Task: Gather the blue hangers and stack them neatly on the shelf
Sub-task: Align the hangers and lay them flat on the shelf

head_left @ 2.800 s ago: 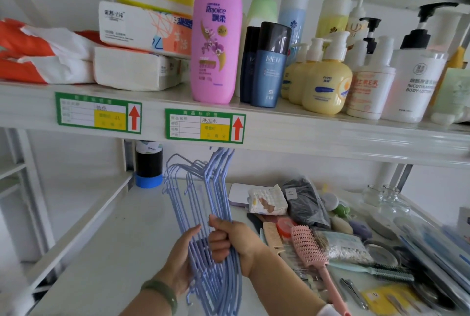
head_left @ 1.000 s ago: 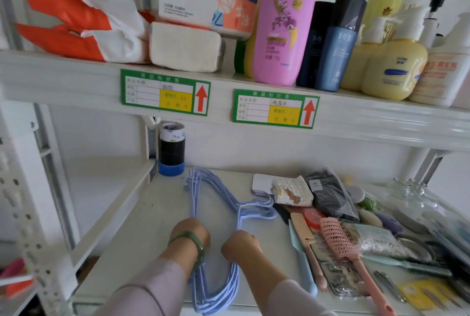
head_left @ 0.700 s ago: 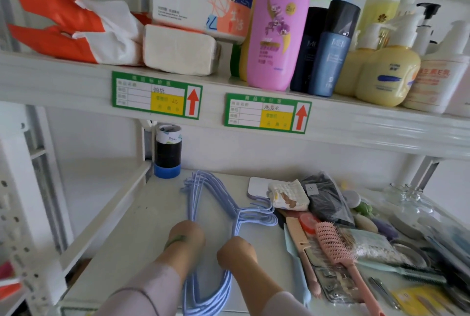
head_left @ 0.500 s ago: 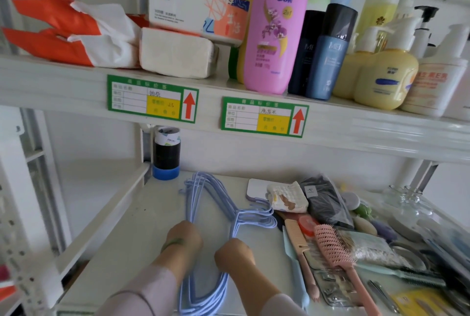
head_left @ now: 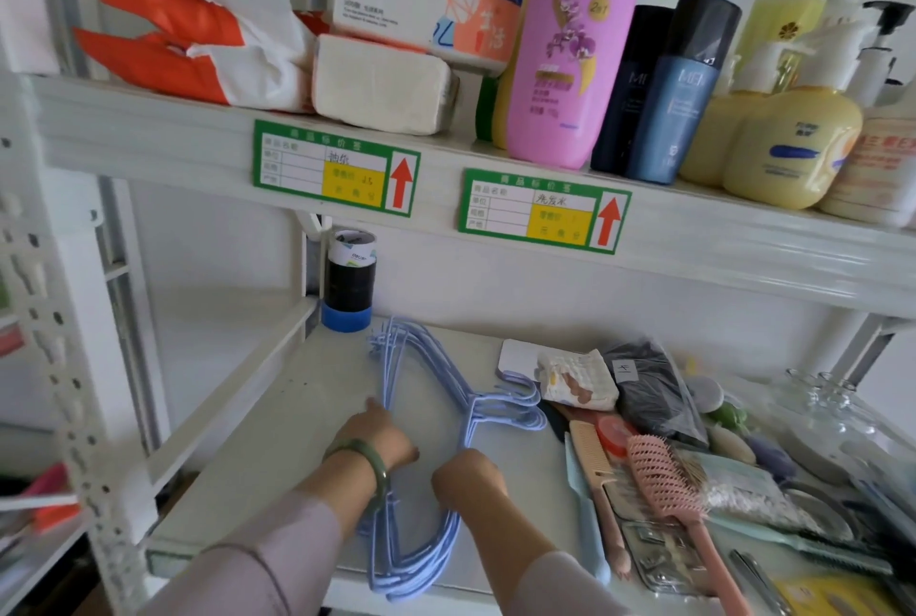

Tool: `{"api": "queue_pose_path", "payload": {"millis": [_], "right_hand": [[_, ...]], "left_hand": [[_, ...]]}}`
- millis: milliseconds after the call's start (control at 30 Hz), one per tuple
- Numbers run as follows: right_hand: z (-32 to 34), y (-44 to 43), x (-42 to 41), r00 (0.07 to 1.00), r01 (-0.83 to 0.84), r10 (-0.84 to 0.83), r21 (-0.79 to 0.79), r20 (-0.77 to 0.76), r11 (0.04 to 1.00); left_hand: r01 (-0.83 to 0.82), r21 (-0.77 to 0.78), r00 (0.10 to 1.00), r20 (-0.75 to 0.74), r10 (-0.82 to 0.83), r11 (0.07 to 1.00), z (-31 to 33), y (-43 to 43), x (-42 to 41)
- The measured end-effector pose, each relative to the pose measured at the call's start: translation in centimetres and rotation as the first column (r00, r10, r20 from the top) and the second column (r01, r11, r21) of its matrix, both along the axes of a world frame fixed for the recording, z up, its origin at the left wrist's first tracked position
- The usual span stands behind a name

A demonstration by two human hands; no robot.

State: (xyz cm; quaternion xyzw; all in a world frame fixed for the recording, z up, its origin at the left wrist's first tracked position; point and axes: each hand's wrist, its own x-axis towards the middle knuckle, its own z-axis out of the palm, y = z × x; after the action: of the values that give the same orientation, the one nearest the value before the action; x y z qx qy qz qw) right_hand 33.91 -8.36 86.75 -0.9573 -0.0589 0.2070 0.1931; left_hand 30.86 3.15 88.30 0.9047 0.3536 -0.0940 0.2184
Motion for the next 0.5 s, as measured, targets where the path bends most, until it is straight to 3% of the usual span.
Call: {"api": "queue_pose_path", "payload": {"millis": [67,133,200,300,500], "right_hand": [[-0.1,0.0,0.0,1.0,-0.008,0.007,0.008,0.011,1.0],[-0.2,-0.1,0.2,0.999,-0.041,0.041,0.007,0.01,0.999],[-0.1,-0.1,0.4,0.998,-0.064,0.064,0.003,-0.002,0.998],[-0.3,-0.2,0.6,1.0,-0.029,0.03,0.022,-0.009,0.999],[-0.6,-0.2,0.4,1.0,-0.026,0.026,0.057,-0.003,0.998]], "left_hand": [[0.183,0.335,0.98,0.012,-0.199,0.924,0.8,-0.8,-0.8],[0.475,0.521,0.859,-0.098,-0.503,0.71,1.5,-2.1,-2.1],[0.66,0.447,0.733,-0.203,-0.649,0.605,1.9,-3.9,-3.7],[0.752,0.258,0.659,-0.268,-0.703,0.606,1.7,-5.2,-5.4],[0.837,0.137,0.532,-0.431,-0.728,0.53,2.6,-5.4,-6.6]]}}
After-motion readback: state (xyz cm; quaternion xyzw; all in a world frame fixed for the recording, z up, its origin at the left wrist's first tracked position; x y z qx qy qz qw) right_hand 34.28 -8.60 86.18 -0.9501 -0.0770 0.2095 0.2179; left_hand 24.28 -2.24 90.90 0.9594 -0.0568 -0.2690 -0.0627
